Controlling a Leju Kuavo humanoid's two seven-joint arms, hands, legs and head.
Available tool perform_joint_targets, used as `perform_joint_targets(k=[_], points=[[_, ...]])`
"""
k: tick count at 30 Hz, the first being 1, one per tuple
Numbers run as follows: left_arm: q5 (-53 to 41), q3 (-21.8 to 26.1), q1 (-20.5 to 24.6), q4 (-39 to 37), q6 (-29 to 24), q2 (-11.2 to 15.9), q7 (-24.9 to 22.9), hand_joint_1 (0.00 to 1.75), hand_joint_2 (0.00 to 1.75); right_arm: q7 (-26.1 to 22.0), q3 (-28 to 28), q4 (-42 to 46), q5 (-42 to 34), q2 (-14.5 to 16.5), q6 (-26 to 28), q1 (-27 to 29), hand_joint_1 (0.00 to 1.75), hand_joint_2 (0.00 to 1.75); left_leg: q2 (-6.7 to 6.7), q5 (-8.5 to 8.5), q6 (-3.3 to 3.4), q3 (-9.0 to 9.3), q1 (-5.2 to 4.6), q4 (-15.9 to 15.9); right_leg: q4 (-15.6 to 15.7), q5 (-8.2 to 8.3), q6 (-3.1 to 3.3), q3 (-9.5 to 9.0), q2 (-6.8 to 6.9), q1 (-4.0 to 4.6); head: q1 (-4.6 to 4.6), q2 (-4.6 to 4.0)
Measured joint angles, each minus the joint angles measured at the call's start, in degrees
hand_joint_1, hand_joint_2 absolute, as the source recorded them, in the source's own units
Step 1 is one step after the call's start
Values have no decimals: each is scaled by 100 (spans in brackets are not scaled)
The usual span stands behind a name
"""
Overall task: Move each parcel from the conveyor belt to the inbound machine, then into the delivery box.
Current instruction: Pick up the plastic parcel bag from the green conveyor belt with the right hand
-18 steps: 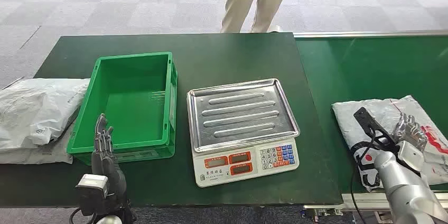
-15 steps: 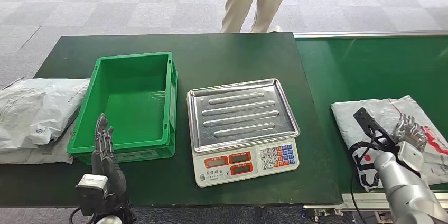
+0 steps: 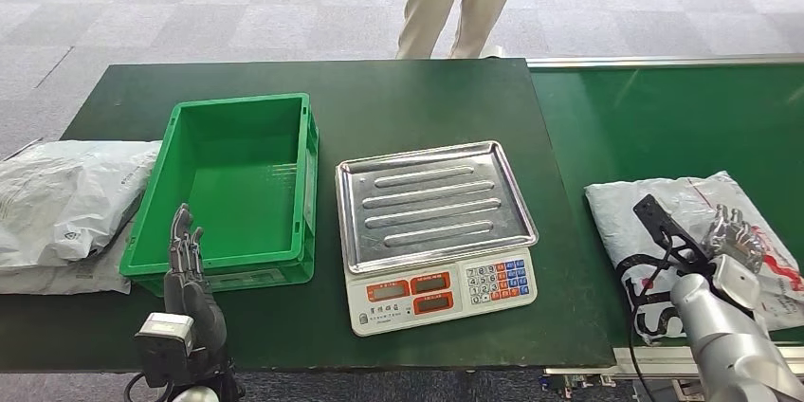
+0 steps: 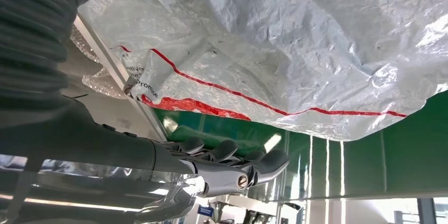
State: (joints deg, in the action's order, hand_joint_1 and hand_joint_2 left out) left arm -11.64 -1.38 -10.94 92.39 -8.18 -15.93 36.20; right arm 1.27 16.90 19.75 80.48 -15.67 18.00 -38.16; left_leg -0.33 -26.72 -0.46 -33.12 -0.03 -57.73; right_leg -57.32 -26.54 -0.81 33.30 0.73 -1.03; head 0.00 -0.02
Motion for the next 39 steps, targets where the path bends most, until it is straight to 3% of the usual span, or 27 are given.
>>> perform_joint_targets(k=[11,14,19,30,31,34,35,39], points=[[25,-1,65,-65,63,2,-45,0,0,8,-114,1,102,80,-497,320,0,175,-1,0,0,4,1,0,1,-1,1,-1,1,2,0,2],[51,-2,133,-156,141,16,-61,0,0,-114,-225,20,74,138,-873,587,0,175,1,-3,-3,8,7,0,3,-2,2,-6,-1,7,0,1],[66,-13,175,-207,197,35,171,0,0,-351,-341,109,-95,212,-870,808,0,175,22,-13,-6,37,17,0,9,-4,4,-33,-25,16,0,1],[-404,-473,-6,527,-1325,202,402,0,0,-426,-487,279,-362,315,-819,924,0,175,25,-13,-6,69,19,0,13,-3,4,-62,-27,18,0,2],[-459,-538,-10,538,-1527,226,402,0,0,-438,-496,288,-375,320,-822,934,19,175,25,-13,-6,70,19,0,13,-3,4,-64,-27,18,0,2],[-485,-720,-42,561,-1946,292,402,0,0,-516,-560,306,-411,323,-825,976,150,175,26,-13,-6,75,19,0,14,-3,4,-70,-27,18,0,2],[-441,-758,-72,579,-1981,316,402,0,0,-557,-582,314,-421,324,-795,1003,175,175,26,-13,-6,77,19,0,15,-3,4,-72,-27,18,0,1],[-180,-840,-252,698,-1822,444,400,0,0,-710,-665,423,-519,333,-449,1215,175,175,24,-14,-4,73,19,0,16,-3,3,-73,-22,17,0,2]])
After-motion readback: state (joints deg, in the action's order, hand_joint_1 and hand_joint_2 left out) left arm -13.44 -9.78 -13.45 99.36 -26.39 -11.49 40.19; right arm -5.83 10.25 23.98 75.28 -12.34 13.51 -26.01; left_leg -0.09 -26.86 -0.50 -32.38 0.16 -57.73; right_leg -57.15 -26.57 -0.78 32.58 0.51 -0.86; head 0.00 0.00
